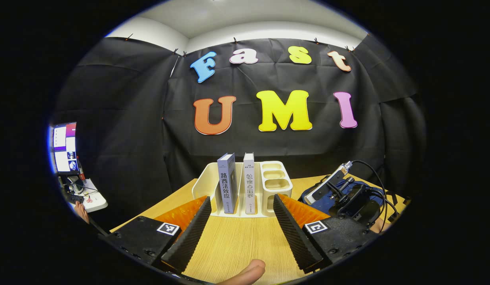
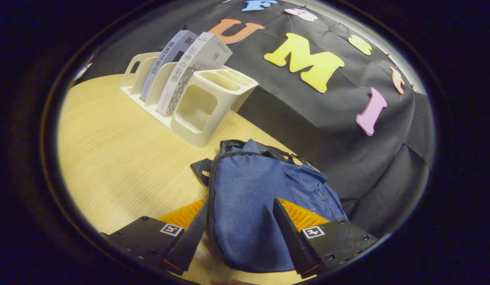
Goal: Open the schoolbag, grab two books from the bookshelf and put them into the schoolbag.
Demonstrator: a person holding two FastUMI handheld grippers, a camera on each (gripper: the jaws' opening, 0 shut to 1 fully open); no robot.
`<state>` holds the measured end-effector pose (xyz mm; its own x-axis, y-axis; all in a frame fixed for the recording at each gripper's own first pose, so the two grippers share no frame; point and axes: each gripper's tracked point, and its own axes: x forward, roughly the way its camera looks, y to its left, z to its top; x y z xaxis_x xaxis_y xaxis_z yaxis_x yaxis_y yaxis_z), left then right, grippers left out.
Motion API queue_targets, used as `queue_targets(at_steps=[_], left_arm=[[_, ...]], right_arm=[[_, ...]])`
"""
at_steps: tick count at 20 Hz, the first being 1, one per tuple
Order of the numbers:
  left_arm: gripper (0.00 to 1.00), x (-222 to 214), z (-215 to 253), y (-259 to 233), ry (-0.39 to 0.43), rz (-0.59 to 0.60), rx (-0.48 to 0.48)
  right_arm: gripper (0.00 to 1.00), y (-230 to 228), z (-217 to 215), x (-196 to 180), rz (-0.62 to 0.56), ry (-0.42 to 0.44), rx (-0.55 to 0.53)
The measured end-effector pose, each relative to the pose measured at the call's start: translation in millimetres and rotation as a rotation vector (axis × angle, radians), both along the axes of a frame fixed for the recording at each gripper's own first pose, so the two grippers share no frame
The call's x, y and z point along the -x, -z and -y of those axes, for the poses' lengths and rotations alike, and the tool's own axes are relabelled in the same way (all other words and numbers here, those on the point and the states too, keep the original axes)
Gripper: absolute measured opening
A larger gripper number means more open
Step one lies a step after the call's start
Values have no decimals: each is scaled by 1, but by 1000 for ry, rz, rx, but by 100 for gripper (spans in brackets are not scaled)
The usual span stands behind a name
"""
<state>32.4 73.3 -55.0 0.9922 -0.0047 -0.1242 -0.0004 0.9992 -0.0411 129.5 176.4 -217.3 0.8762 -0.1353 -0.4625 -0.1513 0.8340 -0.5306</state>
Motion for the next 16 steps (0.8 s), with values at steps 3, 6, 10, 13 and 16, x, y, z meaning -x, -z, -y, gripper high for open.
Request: queue_targets(at_steps=[3, 6, 10, 13, 16], left_arm=[[99, -2, 2, 2, 9, -6, 2], [99, -3, 4, 4, 12, -14, 9], [98, -3, 7, 2, 21, -6, 27], [99, -6, 13, 3, 21, -6, 54], [99, -11, 24, 10, 38, -22, 41]], right_arm=[[95, -14, 2, -1, 24, 6, -21], [88, -37, 11, -5, 70, 43, -44], [80, -48, 24, -30, 108, 86, -2], [50, -38, 18, -37, 79, 63, -34], [36, -48, 20, -41, 127, 44, -45]])
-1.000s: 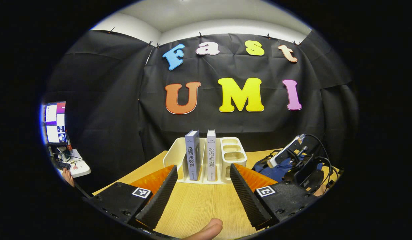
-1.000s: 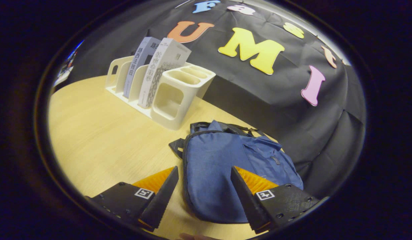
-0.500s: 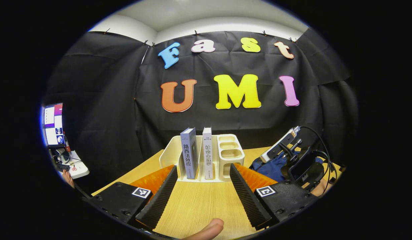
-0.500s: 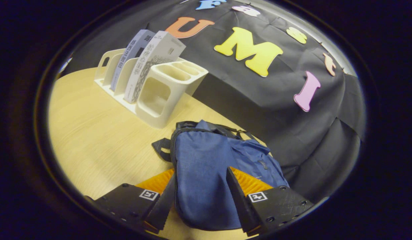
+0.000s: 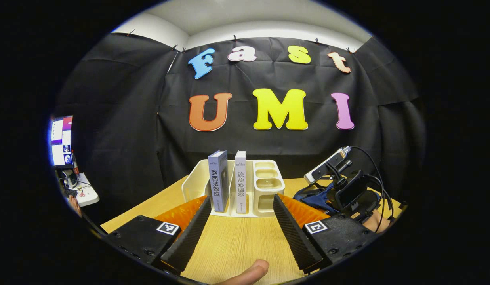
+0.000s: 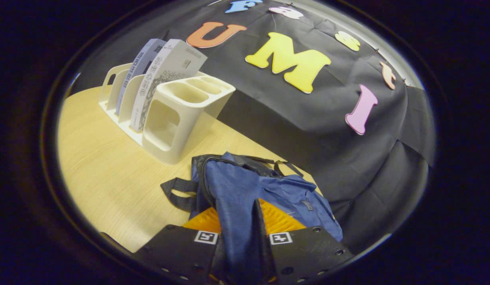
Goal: Open the schoolbag, grab two books from the bookshelf and put them into the schoolbag.
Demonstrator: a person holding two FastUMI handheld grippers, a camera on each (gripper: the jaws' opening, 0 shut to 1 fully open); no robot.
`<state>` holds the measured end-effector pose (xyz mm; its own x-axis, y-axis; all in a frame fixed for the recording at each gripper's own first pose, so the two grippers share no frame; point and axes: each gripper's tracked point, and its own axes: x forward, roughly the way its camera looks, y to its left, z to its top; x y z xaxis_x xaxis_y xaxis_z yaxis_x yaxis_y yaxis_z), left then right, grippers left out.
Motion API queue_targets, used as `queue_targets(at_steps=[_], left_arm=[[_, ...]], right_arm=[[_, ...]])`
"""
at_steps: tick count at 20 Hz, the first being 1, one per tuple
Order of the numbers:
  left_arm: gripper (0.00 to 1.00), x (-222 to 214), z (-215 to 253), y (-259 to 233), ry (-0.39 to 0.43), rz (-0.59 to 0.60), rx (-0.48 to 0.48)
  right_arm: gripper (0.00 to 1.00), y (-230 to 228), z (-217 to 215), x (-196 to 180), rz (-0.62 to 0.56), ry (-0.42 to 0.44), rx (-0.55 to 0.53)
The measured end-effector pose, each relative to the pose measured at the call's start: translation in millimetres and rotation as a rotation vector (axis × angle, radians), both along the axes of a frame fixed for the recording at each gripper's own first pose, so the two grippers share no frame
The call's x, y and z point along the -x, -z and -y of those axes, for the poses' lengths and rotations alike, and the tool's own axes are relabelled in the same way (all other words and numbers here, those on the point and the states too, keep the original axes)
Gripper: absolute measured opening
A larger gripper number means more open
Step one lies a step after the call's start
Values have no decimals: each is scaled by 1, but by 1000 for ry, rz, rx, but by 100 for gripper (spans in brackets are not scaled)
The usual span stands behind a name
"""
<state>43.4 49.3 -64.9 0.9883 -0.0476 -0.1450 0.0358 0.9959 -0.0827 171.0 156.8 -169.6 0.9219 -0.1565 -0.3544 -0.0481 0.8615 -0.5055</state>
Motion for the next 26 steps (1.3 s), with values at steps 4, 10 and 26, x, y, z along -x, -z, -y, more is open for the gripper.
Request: queue_targets(at_steps=[4, 10, 26], left_arm=[[99, -7, 4, 12, -21, -40, -38], [99, -26, 12, 8, -32, -31, -70], [99, -171, 17, -33, 43, -124, 0]], right_arm=[[10, -4, 3, -3, -3, -49, -47], [10, -36, 33, -8, -9, -83, -182], [9, -137, 131, -38, -2, -143, -354]])
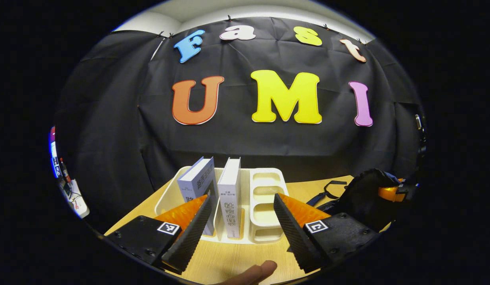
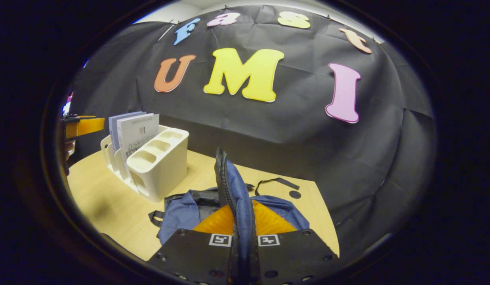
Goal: Open the schoolbag, grab two books from the bookshelf and put them into the schoolbag.
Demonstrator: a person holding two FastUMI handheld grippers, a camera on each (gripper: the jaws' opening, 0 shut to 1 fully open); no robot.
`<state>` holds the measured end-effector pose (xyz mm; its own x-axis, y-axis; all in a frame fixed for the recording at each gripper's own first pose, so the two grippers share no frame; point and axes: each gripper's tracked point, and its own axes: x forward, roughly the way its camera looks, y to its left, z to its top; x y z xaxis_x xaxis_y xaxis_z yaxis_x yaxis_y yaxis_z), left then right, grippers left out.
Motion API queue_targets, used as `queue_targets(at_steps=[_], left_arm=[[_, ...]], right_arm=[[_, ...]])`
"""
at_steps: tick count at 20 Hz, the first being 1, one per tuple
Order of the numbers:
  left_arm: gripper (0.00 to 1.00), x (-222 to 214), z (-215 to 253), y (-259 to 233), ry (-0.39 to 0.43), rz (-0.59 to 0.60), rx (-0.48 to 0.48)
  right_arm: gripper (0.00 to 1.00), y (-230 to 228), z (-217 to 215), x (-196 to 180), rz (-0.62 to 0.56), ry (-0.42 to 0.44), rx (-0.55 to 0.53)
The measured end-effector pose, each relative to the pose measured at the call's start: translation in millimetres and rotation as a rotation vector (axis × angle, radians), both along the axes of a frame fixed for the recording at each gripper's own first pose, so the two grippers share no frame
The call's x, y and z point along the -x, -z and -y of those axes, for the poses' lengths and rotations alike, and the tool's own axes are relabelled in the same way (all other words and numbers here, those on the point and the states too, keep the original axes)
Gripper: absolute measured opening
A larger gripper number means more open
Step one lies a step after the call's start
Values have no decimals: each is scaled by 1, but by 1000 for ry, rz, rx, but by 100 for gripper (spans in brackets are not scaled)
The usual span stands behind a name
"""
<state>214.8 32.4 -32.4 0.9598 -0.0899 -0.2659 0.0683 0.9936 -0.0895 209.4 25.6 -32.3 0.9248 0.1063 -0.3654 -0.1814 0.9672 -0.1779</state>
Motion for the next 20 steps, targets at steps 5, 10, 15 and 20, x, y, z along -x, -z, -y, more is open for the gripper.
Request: queue_targets(at_steps=[5, 10, 15, 20], left_arm=[[98, -49, -1, -19, 31, -17, -59], [98, -95, -4, -24, 37, -92, -109], [97, -135, -13, -5, 21, -169, -228], [91, -153, -17, 21, 9, -265, -237]], right_arm=[[9, -20, 25, -3, 25, -1, -19], [9, -25, 44, -1, 33, -9, -57], [9, -27, 58, 3, 38, -10, -91], [9, -23, 52, 11, 62, -39, -62]])
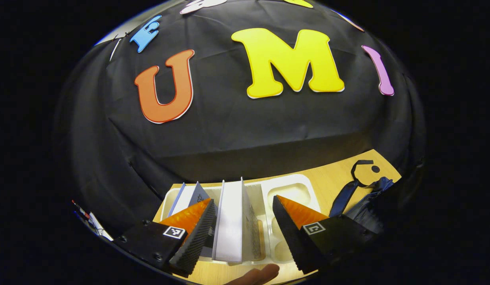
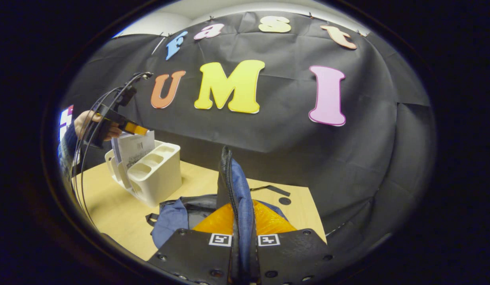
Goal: Open the schoolbag, grab two books from the bookshelf and put them into the schoolbag.
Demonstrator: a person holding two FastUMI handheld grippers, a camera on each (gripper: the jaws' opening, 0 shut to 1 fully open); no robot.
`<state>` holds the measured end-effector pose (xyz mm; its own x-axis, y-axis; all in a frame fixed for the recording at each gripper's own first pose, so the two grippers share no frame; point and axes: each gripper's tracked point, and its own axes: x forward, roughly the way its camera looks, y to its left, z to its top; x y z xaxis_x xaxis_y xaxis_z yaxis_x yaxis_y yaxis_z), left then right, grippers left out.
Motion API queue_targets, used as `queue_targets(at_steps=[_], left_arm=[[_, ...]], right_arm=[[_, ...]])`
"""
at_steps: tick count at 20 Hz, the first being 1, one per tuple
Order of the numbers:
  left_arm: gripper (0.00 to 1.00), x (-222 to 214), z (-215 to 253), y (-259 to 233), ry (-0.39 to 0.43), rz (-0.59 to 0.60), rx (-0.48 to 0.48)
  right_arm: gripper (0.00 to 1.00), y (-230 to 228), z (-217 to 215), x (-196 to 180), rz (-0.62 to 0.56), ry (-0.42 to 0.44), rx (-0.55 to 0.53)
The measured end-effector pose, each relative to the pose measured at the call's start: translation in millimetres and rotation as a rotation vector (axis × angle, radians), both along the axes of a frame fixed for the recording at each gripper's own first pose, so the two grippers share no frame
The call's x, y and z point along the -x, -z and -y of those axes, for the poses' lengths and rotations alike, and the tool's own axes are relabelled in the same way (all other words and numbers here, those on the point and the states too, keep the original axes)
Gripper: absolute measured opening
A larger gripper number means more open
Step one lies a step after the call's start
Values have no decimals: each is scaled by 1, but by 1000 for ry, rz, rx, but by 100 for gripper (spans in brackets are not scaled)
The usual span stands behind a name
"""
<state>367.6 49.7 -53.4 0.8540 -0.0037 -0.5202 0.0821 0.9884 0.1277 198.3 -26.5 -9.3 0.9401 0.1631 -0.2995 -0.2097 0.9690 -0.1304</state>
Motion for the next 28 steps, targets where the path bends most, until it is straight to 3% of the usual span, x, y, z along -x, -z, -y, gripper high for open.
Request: queue_targets(at_steps=[2, 5, 8, 13, 16, 17, 22, 28], left_arm=[[89, -8, -12, 4, -37, -1, -28], [88, -9, -7, 29, -59, -110, 83], [89, -4, -6, 41, -67, -190, 131], [75, 5, 4, 71, -33, -336, 123], [60, 1, 3, 78, -27, -362, 94], [50, 3, 6, 83, -23, -384, 93], [49, 19, 9, 85, -35, -442, 105], [49, 57, 3, 57, -72, -418, 176]], right_arm=[[9, 2, -4, 2, 3, -8, 2], [9, 7, -5, 3, -1, -10, 0], [9, 9, -2, 4, -6, -4, -20], [10, 15, 6, 4, -15, 5, -36], [9, 19, 8, 3, -20, 3, -43], [10, 19, 8, 7, -20, 2, -46], [10, 32, 9, 7, -33, -11, -50], [10, 53, 4, 16, -55, -32, -65]])
